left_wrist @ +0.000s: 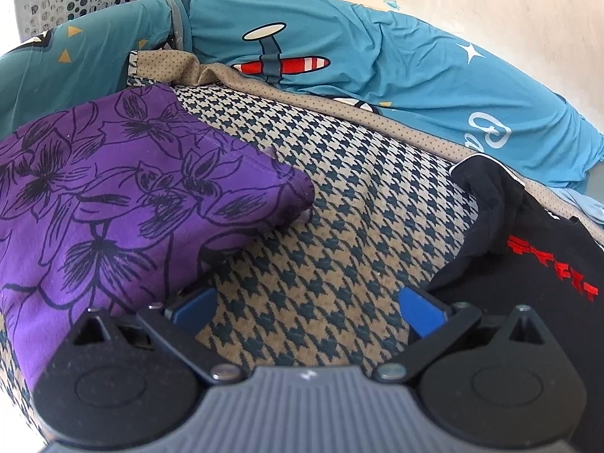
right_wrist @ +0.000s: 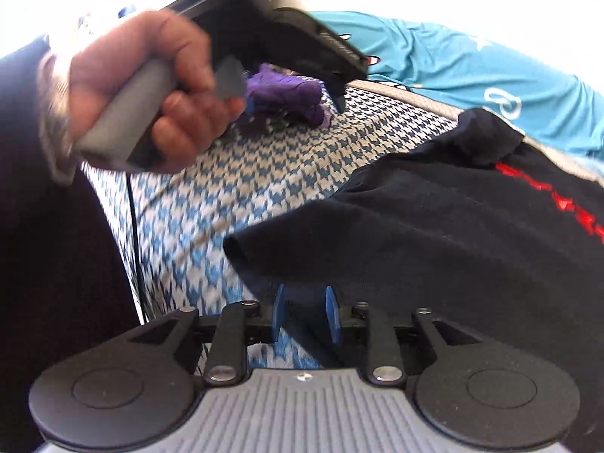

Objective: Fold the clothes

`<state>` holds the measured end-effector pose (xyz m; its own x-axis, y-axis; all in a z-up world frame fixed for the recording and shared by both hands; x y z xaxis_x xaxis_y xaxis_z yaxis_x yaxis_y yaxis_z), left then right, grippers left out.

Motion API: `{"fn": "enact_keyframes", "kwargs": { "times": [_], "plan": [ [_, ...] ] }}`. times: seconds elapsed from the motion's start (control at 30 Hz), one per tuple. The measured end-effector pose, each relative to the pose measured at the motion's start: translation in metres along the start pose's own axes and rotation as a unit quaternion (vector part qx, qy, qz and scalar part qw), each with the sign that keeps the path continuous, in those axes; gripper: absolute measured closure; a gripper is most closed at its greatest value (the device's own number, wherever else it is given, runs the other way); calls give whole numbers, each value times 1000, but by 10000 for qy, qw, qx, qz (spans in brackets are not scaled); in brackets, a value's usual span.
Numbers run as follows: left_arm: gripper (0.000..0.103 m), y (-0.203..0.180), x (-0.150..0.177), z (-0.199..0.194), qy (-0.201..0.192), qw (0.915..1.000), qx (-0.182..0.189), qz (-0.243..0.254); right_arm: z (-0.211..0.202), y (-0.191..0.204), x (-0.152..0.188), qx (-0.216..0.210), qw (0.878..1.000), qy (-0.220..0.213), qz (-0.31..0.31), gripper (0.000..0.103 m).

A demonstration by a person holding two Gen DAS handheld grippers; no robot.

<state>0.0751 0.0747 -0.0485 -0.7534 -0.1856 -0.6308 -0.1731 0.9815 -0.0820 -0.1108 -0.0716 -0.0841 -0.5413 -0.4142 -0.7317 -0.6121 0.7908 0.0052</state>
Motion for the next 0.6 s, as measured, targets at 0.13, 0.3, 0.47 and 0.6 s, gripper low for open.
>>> {"fn": "enact_keyframes", "kwargs": {
  "times": [0.13,0.3,0.47,0.6],
  "plan": [
    [0,-2,1,0,-5,10000,-16,62,-3,-3,7,196,9997,3,-131,76],
    [0,-4,1,1,-10,9999,-28,135,0,-7,9,325,9994,-17,-154,76],
    [0,-5,2,5,0,9997,-136,210,2,-6,9,371,9989,-44,-271,97],
    [0,-5,4,8,39,9994,-209,260,-7,-5,11,253,9990,115,-349,100]
  ]
}}
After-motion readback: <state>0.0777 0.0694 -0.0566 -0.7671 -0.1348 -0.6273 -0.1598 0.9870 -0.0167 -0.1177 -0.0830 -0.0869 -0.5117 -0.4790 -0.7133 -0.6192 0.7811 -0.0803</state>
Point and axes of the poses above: each gripper's, at about its wrist camera, not at the fingertips, and z roughly the way its jaws point, y to its left, x to its underside, the point moved 9 cm from there along z, roughly the way its jaws point, and after that the axes turned 4 degrees about -x, right-handed, at the moved point
